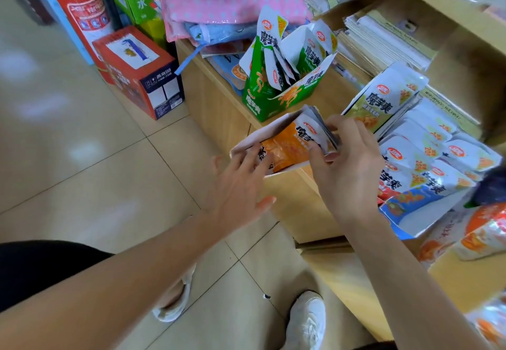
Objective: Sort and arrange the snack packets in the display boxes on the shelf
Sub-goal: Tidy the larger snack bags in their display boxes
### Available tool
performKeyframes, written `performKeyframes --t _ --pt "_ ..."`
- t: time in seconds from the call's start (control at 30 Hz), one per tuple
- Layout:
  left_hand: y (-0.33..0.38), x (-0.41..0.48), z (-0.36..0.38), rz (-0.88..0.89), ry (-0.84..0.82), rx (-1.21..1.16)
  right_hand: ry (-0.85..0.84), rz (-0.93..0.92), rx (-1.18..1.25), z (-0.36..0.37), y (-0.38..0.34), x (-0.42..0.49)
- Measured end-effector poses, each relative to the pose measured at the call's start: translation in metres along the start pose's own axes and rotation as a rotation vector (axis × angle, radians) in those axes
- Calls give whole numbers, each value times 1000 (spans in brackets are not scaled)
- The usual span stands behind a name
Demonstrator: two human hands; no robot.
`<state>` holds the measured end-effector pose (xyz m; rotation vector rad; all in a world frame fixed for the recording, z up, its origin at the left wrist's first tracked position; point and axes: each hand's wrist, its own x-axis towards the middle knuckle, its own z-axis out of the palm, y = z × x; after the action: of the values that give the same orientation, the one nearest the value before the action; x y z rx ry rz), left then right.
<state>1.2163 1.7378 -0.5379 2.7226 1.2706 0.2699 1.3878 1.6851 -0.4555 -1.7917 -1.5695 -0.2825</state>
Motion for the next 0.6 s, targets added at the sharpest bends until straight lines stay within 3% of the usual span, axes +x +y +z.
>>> performKeyframes --t 0.4,0.6 --pt "-5 17 3 -139 -104 -261 12 17 66 4 5 -3" --pt "-2 23 5 -157 -140 -229 3 12 93 8 5 -7"
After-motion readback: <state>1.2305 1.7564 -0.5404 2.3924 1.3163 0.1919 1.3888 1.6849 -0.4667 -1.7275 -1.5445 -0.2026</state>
